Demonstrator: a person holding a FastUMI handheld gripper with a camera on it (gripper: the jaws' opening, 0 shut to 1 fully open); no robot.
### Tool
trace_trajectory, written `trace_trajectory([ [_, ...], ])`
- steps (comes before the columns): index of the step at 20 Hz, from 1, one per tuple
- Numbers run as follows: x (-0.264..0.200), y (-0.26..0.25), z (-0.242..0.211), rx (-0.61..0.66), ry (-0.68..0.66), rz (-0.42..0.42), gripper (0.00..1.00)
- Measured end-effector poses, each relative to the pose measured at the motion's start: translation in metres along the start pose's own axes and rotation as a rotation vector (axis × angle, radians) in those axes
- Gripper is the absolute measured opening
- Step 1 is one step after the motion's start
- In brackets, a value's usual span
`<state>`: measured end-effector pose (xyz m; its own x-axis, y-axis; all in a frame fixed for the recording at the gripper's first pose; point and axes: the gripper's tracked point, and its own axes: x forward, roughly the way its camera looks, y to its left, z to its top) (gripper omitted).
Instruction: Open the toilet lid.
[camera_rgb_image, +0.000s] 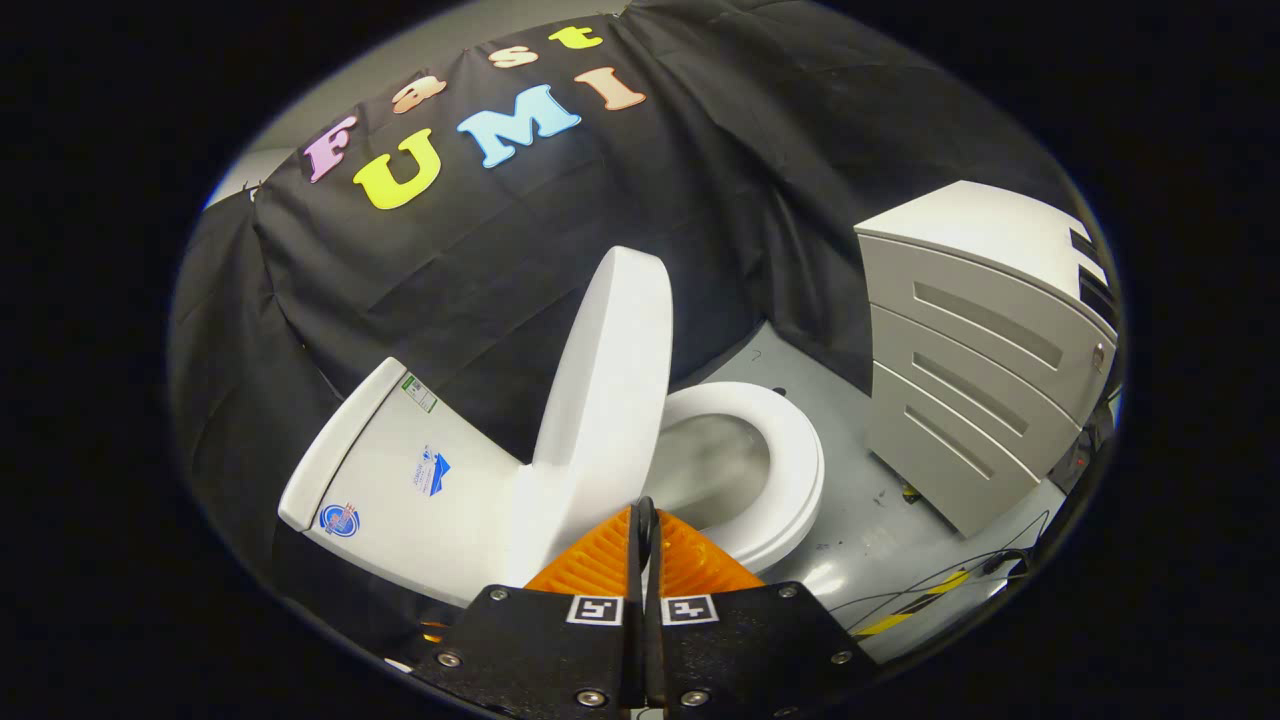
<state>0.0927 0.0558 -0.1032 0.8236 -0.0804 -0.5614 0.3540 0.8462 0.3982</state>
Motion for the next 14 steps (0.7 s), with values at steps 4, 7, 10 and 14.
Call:
trace_trajectory([
  [4,-0.004,0.012,0.003,-0.071,-0.017,-0.008,0.00],
  [7,-0.006,0.021,0.006,-0.123,-0.026,-0.010,0.00],
  [10,-0.010,0.032,0.010,-0.167,-0.041,-0.010,0.00],
  [14,-0.013,0.041,0.012,-0.202,-0.047,-0.011,0.00],
])
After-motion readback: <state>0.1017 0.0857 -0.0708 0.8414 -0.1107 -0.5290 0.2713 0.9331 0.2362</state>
